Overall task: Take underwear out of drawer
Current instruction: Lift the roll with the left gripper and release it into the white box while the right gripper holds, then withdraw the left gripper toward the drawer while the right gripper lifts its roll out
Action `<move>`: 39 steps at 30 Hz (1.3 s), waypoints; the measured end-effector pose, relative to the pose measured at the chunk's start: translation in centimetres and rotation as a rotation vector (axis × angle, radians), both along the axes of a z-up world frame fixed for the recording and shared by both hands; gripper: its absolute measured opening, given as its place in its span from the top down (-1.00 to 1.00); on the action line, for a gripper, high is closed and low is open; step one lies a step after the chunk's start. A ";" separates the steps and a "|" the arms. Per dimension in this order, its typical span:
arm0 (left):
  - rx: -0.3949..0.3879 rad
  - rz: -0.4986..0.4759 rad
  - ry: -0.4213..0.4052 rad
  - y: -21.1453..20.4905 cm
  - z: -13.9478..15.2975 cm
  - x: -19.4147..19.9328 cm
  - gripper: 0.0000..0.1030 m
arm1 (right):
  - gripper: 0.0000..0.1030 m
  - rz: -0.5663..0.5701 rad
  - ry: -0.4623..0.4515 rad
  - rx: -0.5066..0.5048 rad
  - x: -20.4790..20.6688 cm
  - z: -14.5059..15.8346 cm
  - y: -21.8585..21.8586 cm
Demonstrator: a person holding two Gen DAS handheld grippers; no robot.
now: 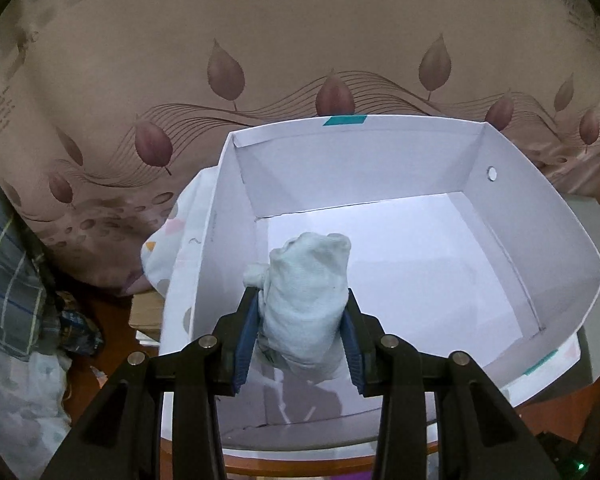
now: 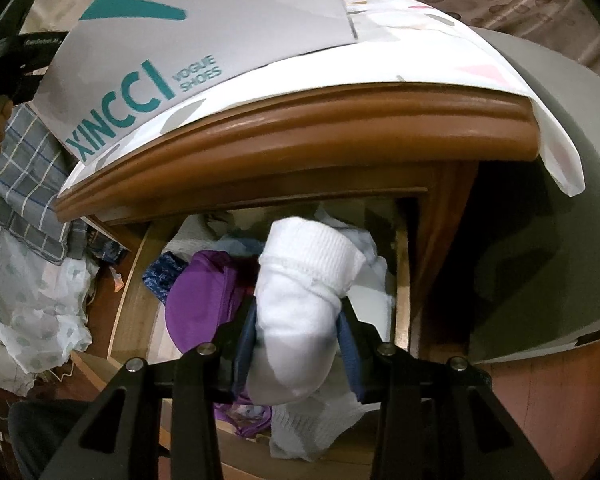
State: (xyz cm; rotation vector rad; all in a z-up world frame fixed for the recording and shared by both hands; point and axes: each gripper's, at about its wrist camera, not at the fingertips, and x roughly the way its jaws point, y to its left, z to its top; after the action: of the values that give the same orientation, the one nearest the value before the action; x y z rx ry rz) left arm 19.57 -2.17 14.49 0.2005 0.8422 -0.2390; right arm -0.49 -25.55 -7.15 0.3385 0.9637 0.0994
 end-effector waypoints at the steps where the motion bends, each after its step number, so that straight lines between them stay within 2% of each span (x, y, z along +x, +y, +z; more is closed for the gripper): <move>1: 0.000 0.003 -0.002 0.2 0.0 0.0 0.29 | 0.25 0.001 0.000 -0.002 0.0 0.0 0.1; 6: 0.014 0.019 -0.008 0.1 0.0 -0.1 0.25 | 0.25 0.007 -0.004 -0.009 0.0 0.2 0.3; 14: -0.015 0.046 -0.010 0.2 0.2 0.0 0.11 | 0.25 0.012 -0.007 -0.019 0.0 0.3 0.8; 15: -0.019 0.046 -0.011 0.1 0.3 -0.1 0.02 | 0.25 0.011 -0.006 -0.017 0.0 0.3 0.8; 16: -0.021 0.047 -0.017 0.1 0.4 -0.1 -0.18 | 0.25 0.011 -0.006 -0.016 0.0 0.2 0.8; 19: -0.044 0.042 -0.037 -0.1 1.1 -0.6 -0.57 | 0.25 0.012 -0.006 -0.018 0.0 0.2 0.8; 21: -0.024 0.058 -0.074 -0.3 1.8 -1.1 -0.69 | 0.25 0.013 -0.007 -0.015 0.0 0.1 0.8; 25: -0.023 0.035 -0.106 -0.3 3.1 -2.2 -0.69 | 0.25 0.014 -0.011 -0.017 0.0 0.1 0.8; 29: -0.064 0.037 -0.123 0.7 4.7 -4.2 -0.71 | 0.25 0.018 -0.012 -0.030 -0.1 0.1 1.1; 32: -0.069 0.038 -0.136 1.7 5.2 -6.3 -0.78 | 0.25 0.022 -0.015 -0.036 -0.1 0.1 1.3; 35: -0.070 0.051 -0.149 3.3 4.7 -8.9 -0.80 | 0.25 0.027 -0.021 -0.041 -0.3 0.2 1.4; 39: -0.053 0.098 -0.165 5.6 2.6 -12.3 -0.82 | 0.25 0.035 -0.031 -0.039 -0.6 0.1 1.4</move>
State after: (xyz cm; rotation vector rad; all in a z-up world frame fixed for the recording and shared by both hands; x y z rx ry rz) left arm 7.29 3.45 17.07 0.1266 0.6795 -0.1506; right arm -1.09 -24.16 -7.06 0.2836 0.9402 0.1170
